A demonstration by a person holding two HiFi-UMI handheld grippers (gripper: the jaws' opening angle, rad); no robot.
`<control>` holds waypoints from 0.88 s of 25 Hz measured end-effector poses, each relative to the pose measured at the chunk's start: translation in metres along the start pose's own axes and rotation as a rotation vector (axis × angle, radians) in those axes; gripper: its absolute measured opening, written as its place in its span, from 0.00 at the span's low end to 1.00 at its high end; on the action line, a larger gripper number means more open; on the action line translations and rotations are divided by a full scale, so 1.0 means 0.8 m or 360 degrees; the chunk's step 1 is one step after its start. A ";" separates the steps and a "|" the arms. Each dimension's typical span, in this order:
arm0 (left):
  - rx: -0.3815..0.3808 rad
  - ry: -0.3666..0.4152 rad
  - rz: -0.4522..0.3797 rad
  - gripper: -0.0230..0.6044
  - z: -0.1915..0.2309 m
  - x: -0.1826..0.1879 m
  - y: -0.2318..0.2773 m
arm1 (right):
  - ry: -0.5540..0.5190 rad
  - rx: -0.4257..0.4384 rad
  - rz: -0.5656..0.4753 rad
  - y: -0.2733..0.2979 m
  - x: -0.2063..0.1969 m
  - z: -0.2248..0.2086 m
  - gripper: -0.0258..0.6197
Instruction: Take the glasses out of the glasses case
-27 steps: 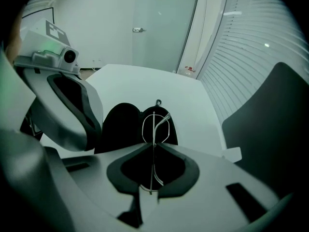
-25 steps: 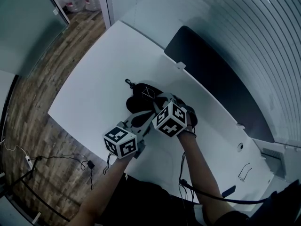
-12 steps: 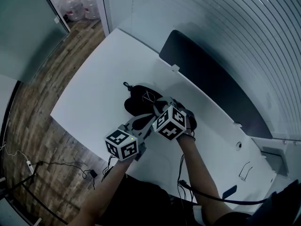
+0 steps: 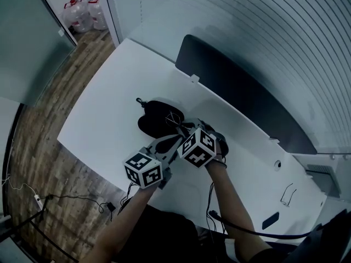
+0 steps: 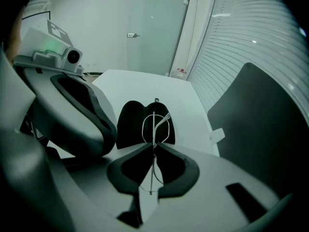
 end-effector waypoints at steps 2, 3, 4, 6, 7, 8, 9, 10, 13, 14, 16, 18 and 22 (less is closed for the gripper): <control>-0.0014 0.0002 0.0019 0.05 -0.004 -0.003 0.005 | 0.0017 -0.0004 0.0009 -0.001 -0.008 -0.001 0.10; -0.0020 0.0006 0.0029 0.05 -0.006 -0.004 0.008 | 0.0027 -0.0006 0.0012 -0.002 -0.012 -0.002 0.10; -0.0025 0.0010 0.0039 0.05 -0.007 -0.005 0.012 | 0.0038 -0.0007 0.0013 -0.002 -0.016 -0.003 0.10; -0.0036 0.0016 0.0060 0.05 -0.011 -0.008 0.018 | 0.0062 -0.0007 0.0018 -0.002 -0.024 -0.005 0.10; -0.0041 0.0017 0.0070 0.05 -0.012 -0.010 0.021 | 0.0072 -0.0007 0.0024 -0.002 -0.028 -0.005 0.10; -0.0047 0.0016 0.0080 0.05 -0.013 -0.012 0.023 | 0.0079 -0.0006 0.0030 -0.002 -0.032 -0.004 0.10; -0.0053 0.0014 0.0091 0.05 -0.014 -0.015 0.025 | 0.0084 -0.0004 0.0036 -0.001 -0.036 -0.003 0.10; -0.0060 0.0012 0.0102 0.05 -0.016 -0.017 0.028 | 0.0090 -0.0001 0.0042 -0.001 -0.040 -0.003 0.10; -0.0080 0.0012 0.0128 0.05 -0.020 -0.021 0.040 | 0.0116 0.0006 0.0051 -0.001 -0.053 -0.004 0.10; -0.0085 0.0012 0.0135 0.05 -0.021 -0.022 0.044 | 0.0126 0.0008 0.0054 0.000 -0.057 -0.004 0.10; -0.0095 0.0010 0.0149 0.05 -0.022 -0.025 0.052 | 0.0144 0.0016 0.0064 0.002 -0.066 -0.005 0.10; -0.0100 0.0000 0.0162 0.05 -0.022 -0.030 0.059 | 0.0156 0.0022 0.0078 0.005 -0.074 -0.005 0.10; -0.0114 -0.0023 0.0188 0.05 -0.023 -0.039 0.068 | 0.0177 0.0036 0.0106 0.010 -0.087 -0.004 0.10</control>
Point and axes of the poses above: the fingertips, and each gripper's own axes: y forward along the fingers, z to its left, x out of its top, the point moved 1 cm from there along -y, backward along the fingers, and after that the axes turned 12 degrees about z, right-handed, at the moved point
